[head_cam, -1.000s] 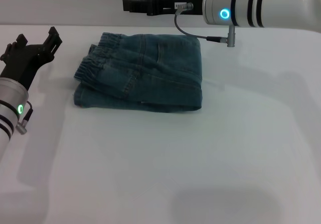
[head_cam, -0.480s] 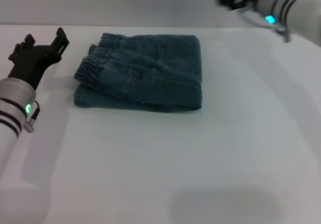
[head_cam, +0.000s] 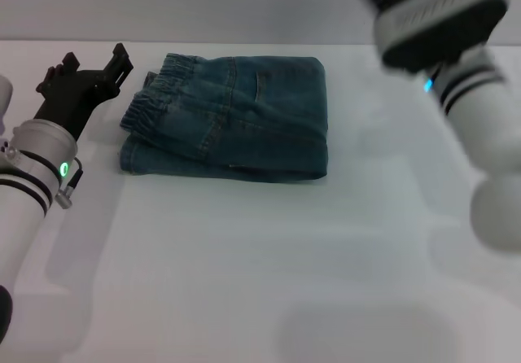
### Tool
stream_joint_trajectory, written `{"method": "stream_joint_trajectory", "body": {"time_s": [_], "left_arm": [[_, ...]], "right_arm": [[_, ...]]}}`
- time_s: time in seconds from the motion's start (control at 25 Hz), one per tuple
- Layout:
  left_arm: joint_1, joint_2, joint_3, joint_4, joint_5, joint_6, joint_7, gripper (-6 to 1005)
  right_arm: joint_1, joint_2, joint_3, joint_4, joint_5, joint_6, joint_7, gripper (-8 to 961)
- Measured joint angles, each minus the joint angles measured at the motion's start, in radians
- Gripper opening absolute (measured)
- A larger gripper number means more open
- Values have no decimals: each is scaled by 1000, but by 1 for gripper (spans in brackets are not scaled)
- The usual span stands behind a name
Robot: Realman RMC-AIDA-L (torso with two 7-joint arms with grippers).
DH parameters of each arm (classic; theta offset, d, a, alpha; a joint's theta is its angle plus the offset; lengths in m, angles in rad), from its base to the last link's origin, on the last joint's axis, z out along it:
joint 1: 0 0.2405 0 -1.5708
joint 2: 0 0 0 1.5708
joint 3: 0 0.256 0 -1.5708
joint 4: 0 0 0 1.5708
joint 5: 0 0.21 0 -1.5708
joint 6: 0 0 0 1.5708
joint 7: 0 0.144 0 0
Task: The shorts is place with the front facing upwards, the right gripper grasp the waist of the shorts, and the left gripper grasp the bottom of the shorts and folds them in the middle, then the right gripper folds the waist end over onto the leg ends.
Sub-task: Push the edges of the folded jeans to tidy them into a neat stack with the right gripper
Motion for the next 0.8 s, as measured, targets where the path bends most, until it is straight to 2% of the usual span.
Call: {"method": "stream_joint_trajectory", "body": {"time_s": [0.12,0.24,0.36,0.48,0.76,0.8], "left_arm": [[-11,0,0,-6,0,-3,-1,833],[-28,0,2,-23,0,-1,-1,833],[-47,-1,3,-52,0,-1,-1,833],[-67,-2,3,-80,-1,-2,-1,833],[-89,-5,21,-93,-5,-6,-2,833],[-89,-5,21,-93,-5,-6,-2,833]], "right_arm": [[-36,-1,-110,4,-165,-35,216,740],[-81,0,-171,-36,-232,-60,280,709],[-145,-6,-171,-144,-237,-113,286,679],[-187,-9,-176,-193,-268,-151,295,648],[-181,-4,-277,-251,-287,-238,302,577],[-177,-4,-293,-259,-288,-240,302,529]]}}
